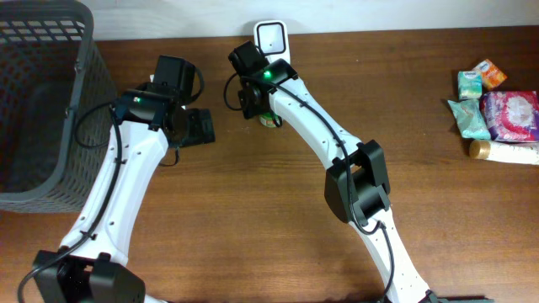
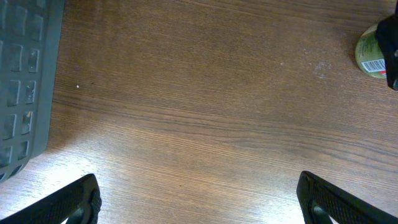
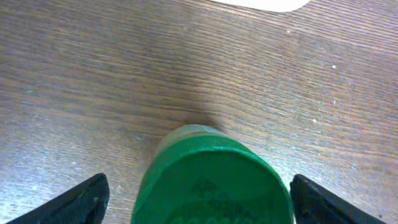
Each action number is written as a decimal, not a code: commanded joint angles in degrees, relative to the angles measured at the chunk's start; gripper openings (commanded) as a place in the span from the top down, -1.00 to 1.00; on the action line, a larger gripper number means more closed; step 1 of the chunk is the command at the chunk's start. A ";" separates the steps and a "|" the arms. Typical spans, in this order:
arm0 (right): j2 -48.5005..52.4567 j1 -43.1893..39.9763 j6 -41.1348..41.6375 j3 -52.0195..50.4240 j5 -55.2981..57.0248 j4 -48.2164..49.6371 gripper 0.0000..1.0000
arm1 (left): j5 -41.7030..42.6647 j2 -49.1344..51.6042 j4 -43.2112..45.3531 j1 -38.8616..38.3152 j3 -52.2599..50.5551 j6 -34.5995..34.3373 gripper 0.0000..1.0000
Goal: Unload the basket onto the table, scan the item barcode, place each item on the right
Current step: 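Lift green jar with right gripper toward scanner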
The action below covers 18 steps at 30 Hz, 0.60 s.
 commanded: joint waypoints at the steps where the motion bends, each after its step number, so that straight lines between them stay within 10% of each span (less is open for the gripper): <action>1: -1.20 -1.77 -0.28 0.76 -6.27 1.36 -0.77 | -0.61 -0.24 0.09 -0.15 0.09 -0.57 -0.98; 18: -1.20 -2.84 19.41 -2.27 -7.26 -0.13 -0.59 | -0.61 -0.24 0.09 -0.15 0.09 -0.57 -0.98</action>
